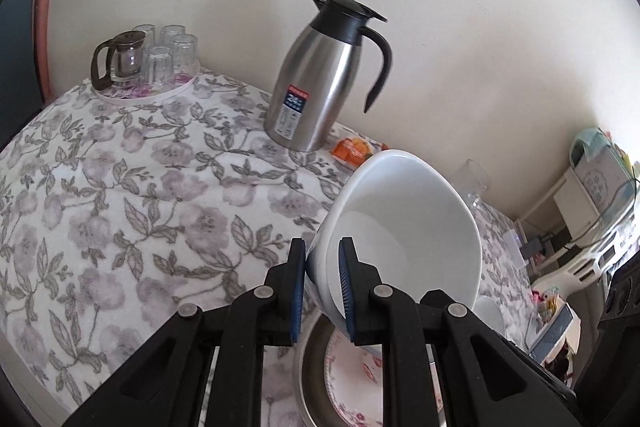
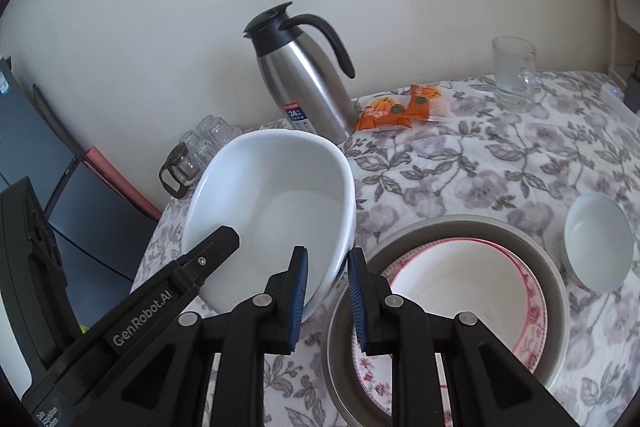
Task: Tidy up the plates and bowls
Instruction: 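Lift the white square bowl with both tools and carry it over the steel tray, then lower the white square bowl into the strawberry bowl with both tools, then open both tools and release the white square bowl, then move both tools toward the pale blue bowl, then grip the pale blue bowl rim with the left tool while the right tool grips it too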
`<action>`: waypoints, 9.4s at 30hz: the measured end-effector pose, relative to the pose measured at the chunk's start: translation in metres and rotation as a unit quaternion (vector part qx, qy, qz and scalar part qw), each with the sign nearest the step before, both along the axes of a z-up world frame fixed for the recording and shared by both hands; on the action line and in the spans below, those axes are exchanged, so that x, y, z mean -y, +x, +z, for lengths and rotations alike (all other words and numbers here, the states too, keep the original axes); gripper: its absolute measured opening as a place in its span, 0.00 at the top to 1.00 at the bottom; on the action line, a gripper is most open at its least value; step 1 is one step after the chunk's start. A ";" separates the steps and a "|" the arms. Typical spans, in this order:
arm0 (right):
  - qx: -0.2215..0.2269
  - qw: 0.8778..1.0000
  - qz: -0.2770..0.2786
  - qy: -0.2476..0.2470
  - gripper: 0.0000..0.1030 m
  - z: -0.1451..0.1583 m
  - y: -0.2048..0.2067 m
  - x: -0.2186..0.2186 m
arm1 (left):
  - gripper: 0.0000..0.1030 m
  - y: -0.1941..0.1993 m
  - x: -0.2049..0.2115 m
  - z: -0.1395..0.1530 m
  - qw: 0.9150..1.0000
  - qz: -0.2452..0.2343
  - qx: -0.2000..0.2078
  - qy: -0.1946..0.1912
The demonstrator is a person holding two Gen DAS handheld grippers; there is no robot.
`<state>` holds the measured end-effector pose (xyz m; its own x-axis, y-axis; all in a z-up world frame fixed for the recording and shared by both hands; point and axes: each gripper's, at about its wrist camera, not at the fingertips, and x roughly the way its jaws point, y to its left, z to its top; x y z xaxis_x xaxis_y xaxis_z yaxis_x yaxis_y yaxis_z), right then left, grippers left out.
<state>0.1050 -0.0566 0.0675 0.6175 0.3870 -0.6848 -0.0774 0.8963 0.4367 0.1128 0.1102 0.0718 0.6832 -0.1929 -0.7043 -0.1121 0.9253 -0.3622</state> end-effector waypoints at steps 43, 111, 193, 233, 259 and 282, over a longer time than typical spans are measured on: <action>-0.029 0.998 -0.051 -0.016 0.78 -0.011 -0.033 0.089 | 0.83 -0.013 0.097 -0.005 0.996 -0.074 -0.046 0.021; -0.082 0.995 -0.046 -0.036 0.78 -0.040 -0.022 0.083 | 0.81 0.002 0.092 -0.044 0.989 -0.071 -0.132 0.013; 0.032 0.988 -0.135 -0.068 0.00 -0.003 -0.043 0.201 | 0.05 -0.025 0.107 0.017 0.996 0.040 0.029 0.078; -0.074 0.971 -0.227 -0.028 0.00 -0.069 -0.038 0.311 | 0.05 0.024 0.281 -0.031 0.978 -0.193 -0.038 0.070; -0.122 0.973 -0.194 -0.023 0.17 -0.112 -0.001 0.293 | 0.11 0.057 0.309 -0.067 0.968 -0.227 -0.066 0.079; -0.148 0.974 -0.172 -0.017 0.62 -0.135 0.013 0.278 | 0.46 0.070 0.308 -0.110 0.963 -0.224 -0.117 0.092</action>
